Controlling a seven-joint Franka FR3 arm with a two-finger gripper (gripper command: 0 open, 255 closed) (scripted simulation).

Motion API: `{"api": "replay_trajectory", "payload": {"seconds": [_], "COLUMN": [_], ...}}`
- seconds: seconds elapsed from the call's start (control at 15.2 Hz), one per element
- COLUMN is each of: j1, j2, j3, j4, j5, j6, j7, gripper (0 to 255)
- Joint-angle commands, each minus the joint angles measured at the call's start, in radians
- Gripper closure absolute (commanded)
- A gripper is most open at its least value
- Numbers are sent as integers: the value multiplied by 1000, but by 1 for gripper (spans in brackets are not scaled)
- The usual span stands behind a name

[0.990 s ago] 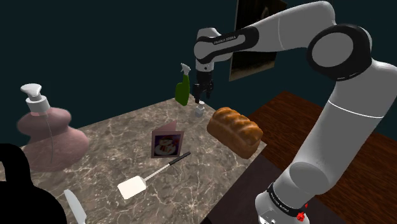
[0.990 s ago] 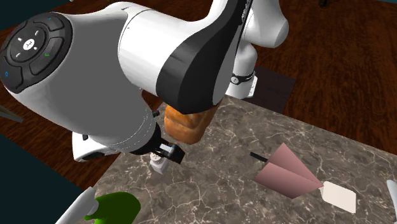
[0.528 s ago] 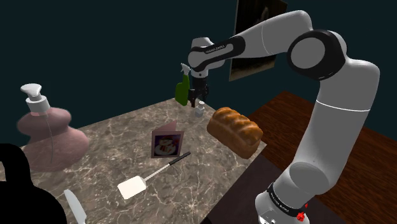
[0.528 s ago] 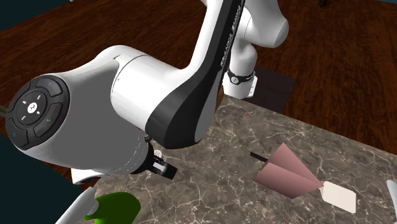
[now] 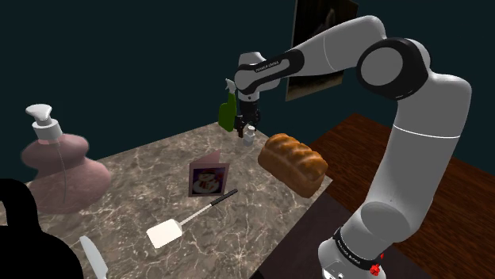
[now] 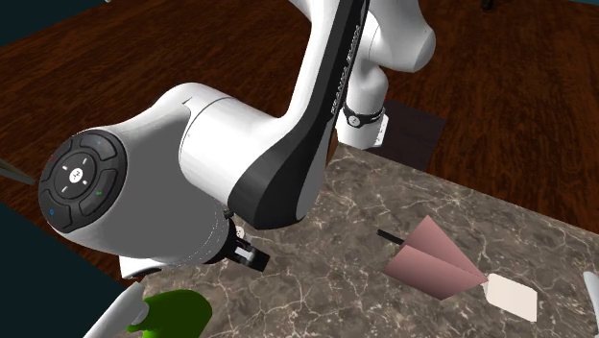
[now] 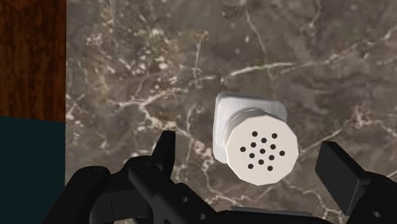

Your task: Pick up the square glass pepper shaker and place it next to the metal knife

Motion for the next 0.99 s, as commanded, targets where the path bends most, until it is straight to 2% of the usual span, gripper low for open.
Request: {"api": "replay_trajectory", "payload": {"seconds": [0.0,0.13,0.2,0.79,0.92], "j1": [0,0,0,0,0], "j2": [0,0,0,0,-12], "j3": [0,0,0,0,0], "j4": [0,0,0,0,10], "j5": [0,0,0,0,1], "j6": [1,0,0,1,-23], "j7": [0,0,0,0,-1], "gripper": [0,0,255,255,255]}}
